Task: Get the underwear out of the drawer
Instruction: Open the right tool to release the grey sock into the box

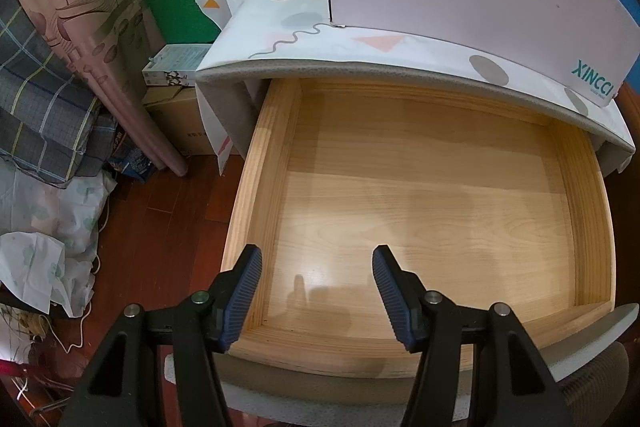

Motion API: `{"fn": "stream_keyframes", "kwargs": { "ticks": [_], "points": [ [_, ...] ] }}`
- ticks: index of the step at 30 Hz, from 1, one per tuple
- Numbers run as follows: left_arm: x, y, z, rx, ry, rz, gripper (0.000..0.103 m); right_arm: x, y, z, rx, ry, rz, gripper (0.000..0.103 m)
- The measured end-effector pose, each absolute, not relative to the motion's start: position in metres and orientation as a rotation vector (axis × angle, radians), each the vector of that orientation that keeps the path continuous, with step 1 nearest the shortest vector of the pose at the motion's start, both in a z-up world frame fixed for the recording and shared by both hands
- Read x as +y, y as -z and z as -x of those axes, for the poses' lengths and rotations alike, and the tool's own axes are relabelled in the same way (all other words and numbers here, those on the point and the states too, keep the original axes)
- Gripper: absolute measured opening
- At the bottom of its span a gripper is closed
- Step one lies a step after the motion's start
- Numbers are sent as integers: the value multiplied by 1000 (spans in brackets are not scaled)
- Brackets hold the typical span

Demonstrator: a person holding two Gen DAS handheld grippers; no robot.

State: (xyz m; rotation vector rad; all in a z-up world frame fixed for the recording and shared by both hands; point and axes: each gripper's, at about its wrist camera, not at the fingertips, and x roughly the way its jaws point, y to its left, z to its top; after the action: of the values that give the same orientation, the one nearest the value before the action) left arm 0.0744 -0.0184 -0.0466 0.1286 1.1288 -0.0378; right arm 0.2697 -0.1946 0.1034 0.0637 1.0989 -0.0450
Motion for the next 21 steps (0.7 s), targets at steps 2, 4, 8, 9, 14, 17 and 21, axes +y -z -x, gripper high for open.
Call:
{"fn": "stream_keyframes", "kwargs": {
  "ticks": [2,4,8,9,14,17,21],
  "points": [
    [-18,46,-74,1126,37,-132,59,-192,-96,-272,1105,43,-68,39],
    [-18,47,-74,1126,38,-133,59,-189,-93,-272,1103,43,-65,46],
    [-18,47,-75,1126,37,-128,59,-186,-89,-270,1098,42,-38,61],
    [-18,47,-74,1126,36,-128,59,-185,-90,-269,1094,45,-32,66],
    [-18,46,-75,1122,37,-132,59,-182,-94,-263,1106,39,-10,88],
    [-19,47,-75,1122,37,-133,59,-180,-103,-255,1092,37,2,93],
    [-20,46,-74,1118,37,-133,59,-180,-124,-233,1053,24,-2,99]
  ]
}}
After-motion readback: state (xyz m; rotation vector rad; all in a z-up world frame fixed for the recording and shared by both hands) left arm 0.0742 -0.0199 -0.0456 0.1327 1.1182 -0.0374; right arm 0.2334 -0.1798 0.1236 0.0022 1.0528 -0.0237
